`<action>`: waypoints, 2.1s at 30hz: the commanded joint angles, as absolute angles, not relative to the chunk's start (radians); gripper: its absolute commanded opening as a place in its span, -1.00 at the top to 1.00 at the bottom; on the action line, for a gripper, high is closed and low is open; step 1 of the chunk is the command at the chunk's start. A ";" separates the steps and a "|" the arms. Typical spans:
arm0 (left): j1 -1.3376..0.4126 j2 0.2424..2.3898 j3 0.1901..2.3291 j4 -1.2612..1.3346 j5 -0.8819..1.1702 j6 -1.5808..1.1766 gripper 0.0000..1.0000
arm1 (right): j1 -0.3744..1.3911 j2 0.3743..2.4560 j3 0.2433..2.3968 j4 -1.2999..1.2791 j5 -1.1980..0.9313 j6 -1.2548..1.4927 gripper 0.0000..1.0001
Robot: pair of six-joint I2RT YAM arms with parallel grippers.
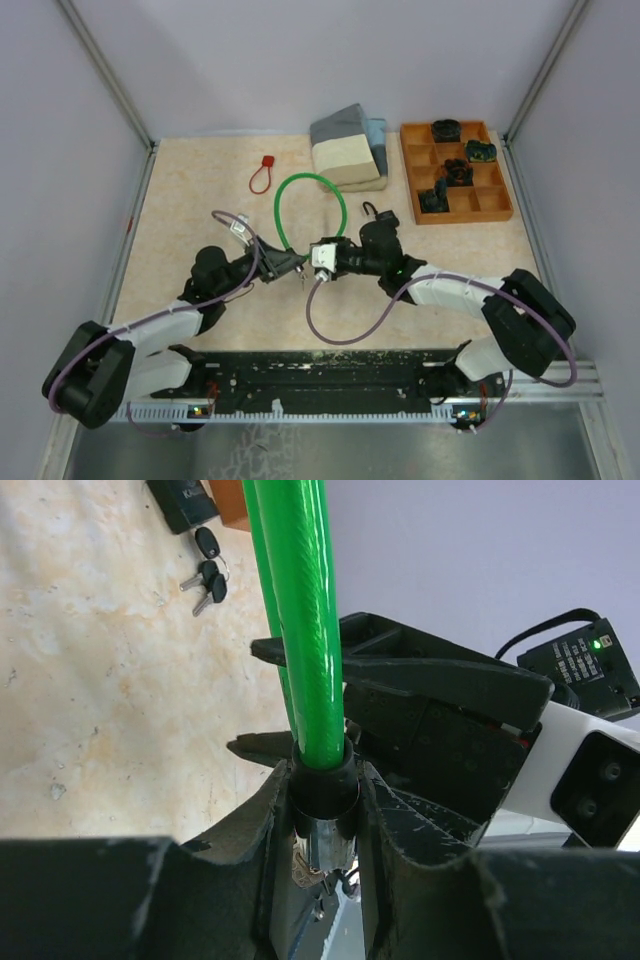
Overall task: Unlock with the key
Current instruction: Unlock the lock, then place the lock at the center of the board.
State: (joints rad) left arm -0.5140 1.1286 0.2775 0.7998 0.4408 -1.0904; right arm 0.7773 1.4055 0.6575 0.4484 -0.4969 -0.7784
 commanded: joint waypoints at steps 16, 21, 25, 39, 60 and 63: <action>-0.491 0.955 0.457 0.400 0.305 -0.857 1.00 | 0.745 1.427 0.677 0.430 -0.304 -0.948 1.00; -0.467 0.910 0.455 0.316 0.273 -0.837 1.00 | 0.717 1.413 0.669 0.435 -0.278 -0.954 1.00; -0.458 0.926 0.448 0.319 0.283 -0.839 1.00 | 0.708 1.440 0.685 0.424 -0.259 -0.963 1.00; -0.440 1.243 0.490 0.406 0.262 -0.874 1.00 | 0.665 1.547 0.748 0.224 -0.138 -0.777 0.42; -0.554 1.596 0.684 0.308 0.162 -0.919 0.45 | 0.663 1.025 0.398 0.636 0.058 -0.158 -0.61; -0.555 1.591 0.714 0.244 0.133 -0.895 0.11 | 0.662 1.005 0.365 0.660 0.089 -0.079 -0.63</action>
State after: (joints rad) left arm -0.5488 1.5909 0.6575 0.3237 0.1875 -0.9333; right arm 0.6689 1.0317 0.4023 0.5442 0.0158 -0.2379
